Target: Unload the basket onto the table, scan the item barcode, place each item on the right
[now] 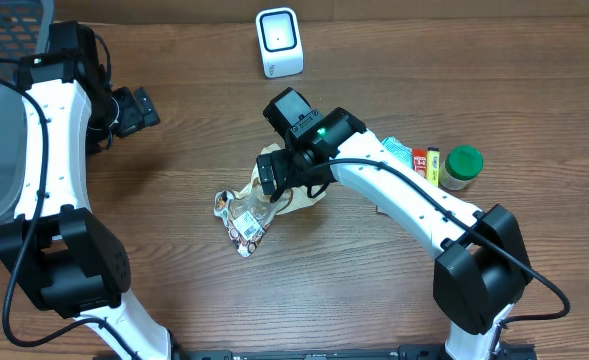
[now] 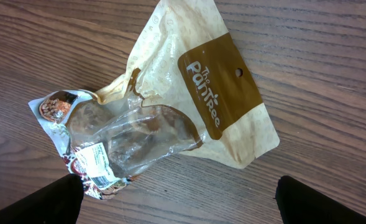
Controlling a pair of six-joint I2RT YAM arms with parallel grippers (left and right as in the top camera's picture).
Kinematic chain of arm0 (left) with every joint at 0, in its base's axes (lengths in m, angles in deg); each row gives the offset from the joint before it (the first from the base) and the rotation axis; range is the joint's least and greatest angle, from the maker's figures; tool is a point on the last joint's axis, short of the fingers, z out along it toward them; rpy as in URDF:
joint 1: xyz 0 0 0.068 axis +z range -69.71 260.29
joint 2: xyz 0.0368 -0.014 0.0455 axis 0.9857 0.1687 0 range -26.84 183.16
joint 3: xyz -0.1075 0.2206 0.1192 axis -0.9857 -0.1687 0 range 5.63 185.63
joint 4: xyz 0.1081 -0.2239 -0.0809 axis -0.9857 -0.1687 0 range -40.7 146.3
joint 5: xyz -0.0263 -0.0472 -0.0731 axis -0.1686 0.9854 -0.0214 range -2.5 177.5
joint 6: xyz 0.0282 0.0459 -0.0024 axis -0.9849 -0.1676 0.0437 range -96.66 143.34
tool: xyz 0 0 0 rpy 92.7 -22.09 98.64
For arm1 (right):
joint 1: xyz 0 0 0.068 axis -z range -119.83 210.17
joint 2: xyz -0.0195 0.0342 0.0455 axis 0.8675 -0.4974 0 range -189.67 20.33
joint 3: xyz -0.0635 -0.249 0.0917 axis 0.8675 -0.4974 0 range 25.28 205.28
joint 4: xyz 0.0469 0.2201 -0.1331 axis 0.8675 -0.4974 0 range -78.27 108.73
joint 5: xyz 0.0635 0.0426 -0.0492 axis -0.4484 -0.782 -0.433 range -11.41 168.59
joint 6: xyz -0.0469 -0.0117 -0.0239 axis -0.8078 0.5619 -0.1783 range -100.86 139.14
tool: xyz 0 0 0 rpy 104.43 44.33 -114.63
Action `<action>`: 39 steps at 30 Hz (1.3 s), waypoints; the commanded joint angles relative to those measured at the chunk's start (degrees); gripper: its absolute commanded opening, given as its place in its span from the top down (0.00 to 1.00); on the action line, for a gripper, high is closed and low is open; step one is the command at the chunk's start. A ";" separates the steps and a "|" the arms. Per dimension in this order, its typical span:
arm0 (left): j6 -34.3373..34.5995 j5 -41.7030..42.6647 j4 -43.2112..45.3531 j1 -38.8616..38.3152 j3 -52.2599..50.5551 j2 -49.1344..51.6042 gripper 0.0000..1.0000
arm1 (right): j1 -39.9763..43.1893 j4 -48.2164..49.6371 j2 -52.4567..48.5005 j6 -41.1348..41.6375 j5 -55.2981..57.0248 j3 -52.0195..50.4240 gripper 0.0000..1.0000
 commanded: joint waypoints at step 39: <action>-0.66 0.07 0.02 -0.39 0.94 -0.87 0.00 | 3.87 12.90 -0.26 -4.42 -4.02 -10.36 0.00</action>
